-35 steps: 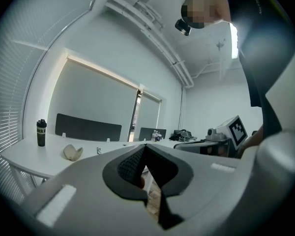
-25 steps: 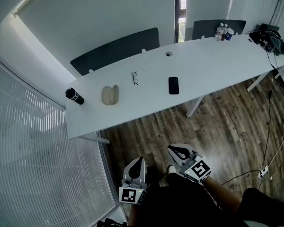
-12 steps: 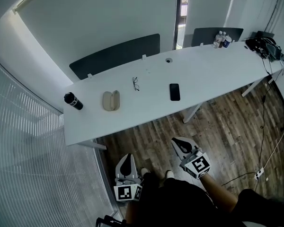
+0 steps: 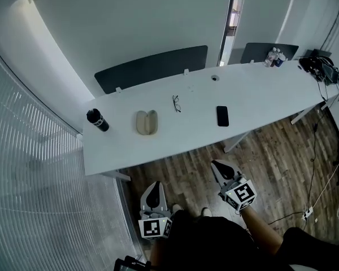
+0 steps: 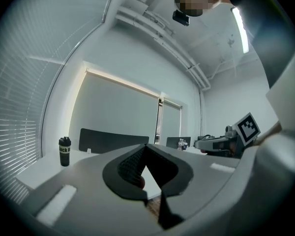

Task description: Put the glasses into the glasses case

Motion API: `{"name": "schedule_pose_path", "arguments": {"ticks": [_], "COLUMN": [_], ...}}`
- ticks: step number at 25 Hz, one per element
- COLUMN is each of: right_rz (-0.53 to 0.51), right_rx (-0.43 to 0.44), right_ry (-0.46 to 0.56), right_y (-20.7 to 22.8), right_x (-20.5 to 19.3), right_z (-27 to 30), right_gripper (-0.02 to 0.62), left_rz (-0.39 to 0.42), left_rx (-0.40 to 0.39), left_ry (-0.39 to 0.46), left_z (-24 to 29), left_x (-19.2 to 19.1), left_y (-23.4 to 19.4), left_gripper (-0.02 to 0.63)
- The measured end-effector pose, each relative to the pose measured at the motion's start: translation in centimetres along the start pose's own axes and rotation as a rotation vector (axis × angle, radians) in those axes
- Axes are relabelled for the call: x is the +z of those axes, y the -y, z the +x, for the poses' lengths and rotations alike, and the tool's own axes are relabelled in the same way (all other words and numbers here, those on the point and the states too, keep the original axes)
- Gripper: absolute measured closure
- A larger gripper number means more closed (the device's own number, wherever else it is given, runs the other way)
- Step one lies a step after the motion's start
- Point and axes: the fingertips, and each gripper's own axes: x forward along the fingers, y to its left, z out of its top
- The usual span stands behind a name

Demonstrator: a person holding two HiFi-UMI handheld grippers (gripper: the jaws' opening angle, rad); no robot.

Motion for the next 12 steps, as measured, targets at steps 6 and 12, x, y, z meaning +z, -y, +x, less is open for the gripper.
{"name": "schedule_pose_path", "arguments": {"ticks": [6, 12], "right_rz": [-0.022, -0.033], "right_rx": [-0.012, -0.020], "right_ry": [-0.044, -0.084], "right_y": [-1.6, -0.7], "right_x": [0.3, 0.1], "right_z": [2.4, 2.8], "right_gripper": [0.588, 0.589], "left_rz": [-0.035, -0.047], "left_rx": [0.023, 0.032], "left_ry": [-0.059, -0.117], "left_z": [-0.9, -0.5], "left_x": [-1.9, -4.0], "left_y": [-4.9, -6.9], "left_gripper": [0.598, 0.598]}}
